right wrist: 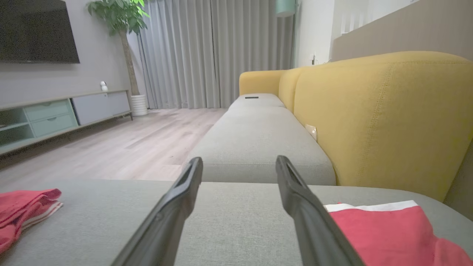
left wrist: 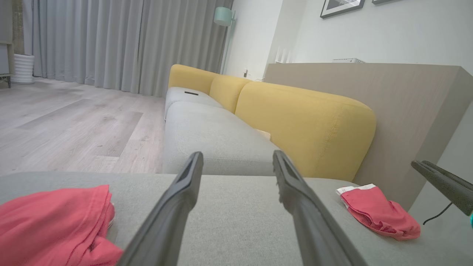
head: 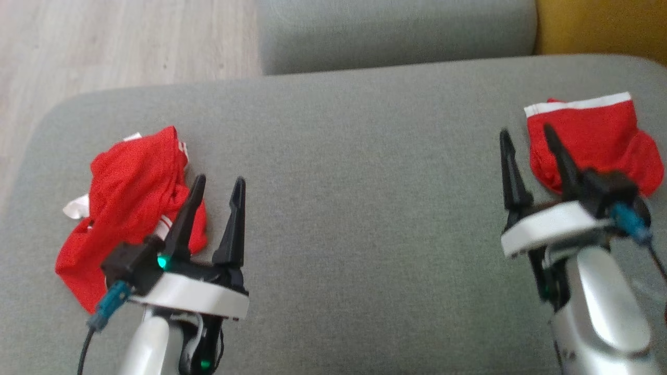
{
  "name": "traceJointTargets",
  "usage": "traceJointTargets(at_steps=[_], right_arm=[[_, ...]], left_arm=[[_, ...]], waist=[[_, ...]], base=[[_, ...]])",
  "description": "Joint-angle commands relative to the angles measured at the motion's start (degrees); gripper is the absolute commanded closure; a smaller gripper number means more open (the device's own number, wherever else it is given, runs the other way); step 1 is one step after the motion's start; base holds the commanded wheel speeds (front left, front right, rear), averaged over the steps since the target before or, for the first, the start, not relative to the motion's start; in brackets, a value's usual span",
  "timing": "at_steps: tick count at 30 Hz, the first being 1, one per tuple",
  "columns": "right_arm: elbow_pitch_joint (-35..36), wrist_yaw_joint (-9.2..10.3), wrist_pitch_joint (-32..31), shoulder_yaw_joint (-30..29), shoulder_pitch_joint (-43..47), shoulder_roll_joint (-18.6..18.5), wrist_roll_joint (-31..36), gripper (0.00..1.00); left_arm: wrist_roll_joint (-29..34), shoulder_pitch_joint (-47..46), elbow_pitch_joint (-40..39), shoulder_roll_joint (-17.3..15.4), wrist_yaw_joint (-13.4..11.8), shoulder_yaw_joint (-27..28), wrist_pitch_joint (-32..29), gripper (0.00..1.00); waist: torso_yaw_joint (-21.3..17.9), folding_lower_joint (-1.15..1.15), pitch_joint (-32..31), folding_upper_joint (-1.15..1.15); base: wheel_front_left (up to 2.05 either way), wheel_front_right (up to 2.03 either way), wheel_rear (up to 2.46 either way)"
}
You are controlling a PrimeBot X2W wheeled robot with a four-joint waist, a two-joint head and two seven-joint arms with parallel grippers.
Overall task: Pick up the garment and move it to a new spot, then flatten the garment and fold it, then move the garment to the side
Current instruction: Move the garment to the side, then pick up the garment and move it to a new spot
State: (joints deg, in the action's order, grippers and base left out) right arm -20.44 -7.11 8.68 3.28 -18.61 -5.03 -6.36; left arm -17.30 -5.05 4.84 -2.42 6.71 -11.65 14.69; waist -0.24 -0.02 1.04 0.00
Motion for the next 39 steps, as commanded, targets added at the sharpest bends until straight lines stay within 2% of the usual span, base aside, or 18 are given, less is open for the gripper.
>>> traceJointTargets(at_steps=[1, 11, 28, 33, 39], right_arm=[[2.94, -0.37, 1.17, 0.69, -0.19, 0.66, -0.64, 0.0], [4.8, -0.37, 4.63, 0.57, 10.26, 2.12, -6.35, 0.0], [3.91, -0.37, 5.82, 1.58, 11.25, 2.14, -7.79, 0.0], [3.52, -0.37, 5.92, 2.21, 11.68, 2.14, -8.16, 0.0], [2.99, -0.37, 5.87, 4.16, 12.26, 2.14, -8.9, 0.0]], left_arm=[[0.31, -1.13, -2.13, -0.45, -0.29, 2.37, 0.31, 0.0], [-2.71, 3.11, -0.92, -0.45, -0.59, 2.1, 0.31, 0.0], [-2.44, 3.04, -0.41, -0.45, -0.54, 2.72, 0.31, 0.0], [-2.57, 2.36, -0.02, -0.45, -0.63, 2.5, 0.31, 0.0], [-1.45, 2.0, 0.92, -0.45, -0.75, 2.43, 0.31, 0.0]], waist=[[0.71, 0.02, -1.37, 0.0], [1.84, 0.02, -2.74, 0.0], [1.43, 0.02, -2.89, 0.0], [3.45, 0.02, -2.68, 0.0], [8.66, 0.02, -2.75, 0.0]], base=[[0.0, 0.0, 0.0], [0.0, 0.0, 0.0], [0.0, 0.0, 0.0], [0.0, 0.0, 0.0], [0.0, 0.0, 0.0]])
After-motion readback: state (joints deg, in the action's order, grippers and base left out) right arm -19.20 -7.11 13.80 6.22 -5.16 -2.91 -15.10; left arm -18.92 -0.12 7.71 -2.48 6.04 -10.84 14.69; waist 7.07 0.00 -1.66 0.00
